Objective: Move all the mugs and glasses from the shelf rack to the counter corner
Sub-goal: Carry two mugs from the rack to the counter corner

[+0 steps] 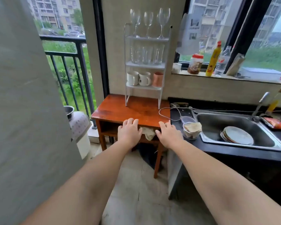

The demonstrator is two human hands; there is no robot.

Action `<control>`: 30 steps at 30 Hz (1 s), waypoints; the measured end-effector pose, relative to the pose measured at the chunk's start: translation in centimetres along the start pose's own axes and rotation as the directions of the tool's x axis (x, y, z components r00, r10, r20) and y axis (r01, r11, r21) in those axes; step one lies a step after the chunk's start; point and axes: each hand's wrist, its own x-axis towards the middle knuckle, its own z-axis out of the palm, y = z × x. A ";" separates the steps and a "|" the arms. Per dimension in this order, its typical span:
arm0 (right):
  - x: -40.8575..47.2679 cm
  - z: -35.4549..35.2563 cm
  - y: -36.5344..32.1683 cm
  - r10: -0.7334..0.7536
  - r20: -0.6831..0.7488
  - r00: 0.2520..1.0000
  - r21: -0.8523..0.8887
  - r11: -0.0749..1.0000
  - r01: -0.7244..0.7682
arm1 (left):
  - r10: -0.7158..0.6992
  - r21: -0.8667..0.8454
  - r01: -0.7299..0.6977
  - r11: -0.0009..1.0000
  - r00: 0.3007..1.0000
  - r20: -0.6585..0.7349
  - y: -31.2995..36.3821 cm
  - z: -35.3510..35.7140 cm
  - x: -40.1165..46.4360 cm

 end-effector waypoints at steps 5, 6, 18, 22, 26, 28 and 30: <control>8.7 -0.3 0.8 0.083 -0.026 0.996 0.024 0.996 -0.083 | 0.033 -0.040 -0.032 0.999 0.999 0.011 -1.3 0.2 9.6; 10.3 -0.5 0.9 0.090 -0.015 0.996 0.025 0.996 -0.090 | 0.040 -0.053 -0.039 0.998 0.999 0.006 -1.4 0.5 11.3; 30.0 1.0 4.5 0.108 -0.018 0.994 0.021 0.994 -0.107 | 0.022 -0.095 -0.017 0.995 0.998 0.054 -1.8 6.3 31.4; 35.8 0.8 5.2 0.136 -0.048 0.989 0.126 0.984 -0.129 | -0.005 -0.109 0.014 0.994 0.996 0.085 -1.2 7.5 37.1; 41.3 0.6 4.7 0.190 -0.075 0.979 0.334 0.930 -0.154 | -0.060 -0.212 0.088 0.973 0.989 0.133 -0.8 8.8 42.5; 43.4 0.7 4.5 0.256 -0.059 0.965 0.475 0.857 -0.199 | -0.109 -0.308 0.157 0.938 0.980 0.168 -0.4 9.4 44.7; 45.0 0.8 4.4 0.341 -0.039 0.939 0.621 0.745 -0.245 | -0.165 -0.423 0.239 0.874 0.965 0.205 0.1 9.9 46.5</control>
